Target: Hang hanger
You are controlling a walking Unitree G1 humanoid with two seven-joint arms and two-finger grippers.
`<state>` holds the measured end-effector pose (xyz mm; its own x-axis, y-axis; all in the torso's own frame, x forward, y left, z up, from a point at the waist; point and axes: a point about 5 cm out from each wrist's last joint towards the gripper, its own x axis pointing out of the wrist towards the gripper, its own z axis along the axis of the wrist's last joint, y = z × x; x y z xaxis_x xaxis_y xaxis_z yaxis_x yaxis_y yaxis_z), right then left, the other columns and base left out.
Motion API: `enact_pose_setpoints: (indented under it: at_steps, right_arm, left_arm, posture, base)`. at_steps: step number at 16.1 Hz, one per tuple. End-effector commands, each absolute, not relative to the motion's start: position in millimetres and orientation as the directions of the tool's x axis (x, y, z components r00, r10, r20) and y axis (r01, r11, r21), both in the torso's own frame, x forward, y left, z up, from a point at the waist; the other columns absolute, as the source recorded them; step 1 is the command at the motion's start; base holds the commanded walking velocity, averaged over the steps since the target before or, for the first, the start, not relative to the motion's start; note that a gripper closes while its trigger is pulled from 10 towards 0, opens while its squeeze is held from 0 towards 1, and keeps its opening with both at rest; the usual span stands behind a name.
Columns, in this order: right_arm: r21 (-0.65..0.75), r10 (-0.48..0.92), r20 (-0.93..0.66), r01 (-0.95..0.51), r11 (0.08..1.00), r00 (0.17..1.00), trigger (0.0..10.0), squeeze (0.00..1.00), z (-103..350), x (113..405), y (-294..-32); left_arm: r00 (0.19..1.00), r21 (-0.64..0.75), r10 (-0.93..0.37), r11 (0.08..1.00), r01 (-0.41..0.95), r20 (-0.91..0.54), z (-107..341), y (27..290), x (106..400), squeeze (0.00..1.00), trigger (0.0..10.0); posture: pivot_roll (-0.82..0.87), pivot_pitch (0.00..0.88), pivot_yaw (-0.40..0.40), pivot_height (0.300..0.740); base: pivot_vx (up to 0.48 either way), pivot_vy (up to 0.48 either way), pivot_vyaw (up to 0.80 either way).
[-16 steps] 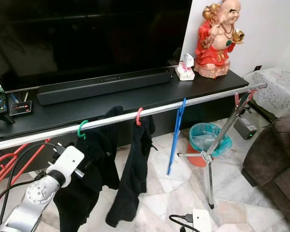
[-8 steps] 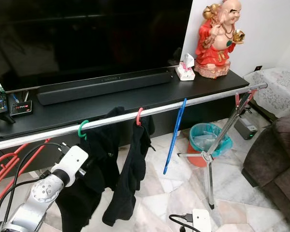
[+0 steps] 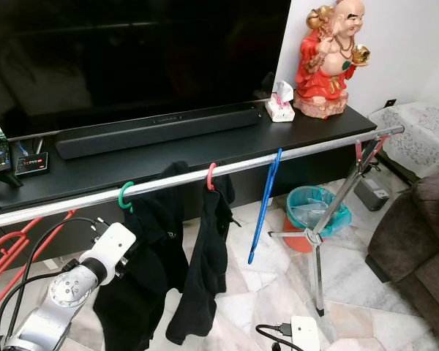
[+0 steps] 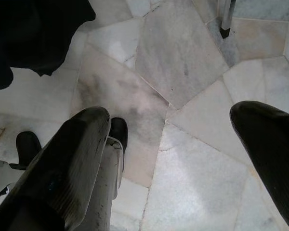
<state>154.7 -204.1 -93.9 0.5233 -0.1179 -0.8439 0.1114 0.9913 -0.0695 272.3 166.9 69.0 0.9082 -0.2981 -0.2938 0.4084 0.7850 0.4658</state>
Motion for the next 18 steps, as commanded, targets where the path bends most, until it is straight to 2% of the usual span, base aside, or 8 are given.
enact_pose_setpoints:
  at_steps: [1, 13, 15, 16, 18]
  right_arm:
    - [-0.070, -0.126, -0.841, 0.125, 0.990, 0.527, 10.0, 0.00, -92.8, 156.4, -206.8]
    - [-0.070, -0.126, -0.842, 0.125, 0.990, 0.525, 10.0, 0.00, -93.0, 155.8, -207.0]
    - [-0.071, -0.127, -0.842, 0.125, 0.990, 0.525, 10.0, 0.00, -93.2, 155.2, -207.1]
    - [-0.072, -0.128, -0.842, 0.127, 0.989, 0.524, 10.0, 0.00, -93.3, 155.0, -207.3]
    - [-0.073, -0.130, -0.841, 0.128, 0.989, 0.525, 10.0, 0.00, -93.3, 154.9, -207.4]
  left_arm:
    - [0.894, 0.479, -0.299, 0.762, 0.435, -0.334, 65.0, 167.5, 271.7, 0.00, 0.0]
    - [0.894, 0.475, -0.300, 0.766, 0.434, -0.332, 65.4, 165.4, 271.1, 0.00, 0.0]
    - [0.923, 0.480, -0.269, 0.794, 0.373, -0.273, 69.8, 166.1, 271.4, 0.00, 0.0]
    - [0.946, 0.450, -0.234, 0.836, 0.314, -0.225, 74.7, 168.1, 272.5, 0.00, 0.0]
    - [0.953, 0.409, -0.244, 0.863, 0.297, -0.177, 80.8, 166.3, 270.8, 0.00, 0.0]
  posture:
    - [0.09, 0.000, -0.072, 0.740]
    - [0.09, 0.000, -0.074, 0.740]
    - [0.09, 0.000, -0.072, 0.740]
    - [0.09, 0.000, -0.071, 0.740]
    - [0.09, 0.000, -0.070, 0.740]
  base:
    - [0.000, 0.000, 0.00]
    - [0.000, 0.000, 0.00]
    - [0.000, 0.000, 0.00]
    - [0.000, 0.000, 0.00]
    - [0.000, 0.000, 0.00]
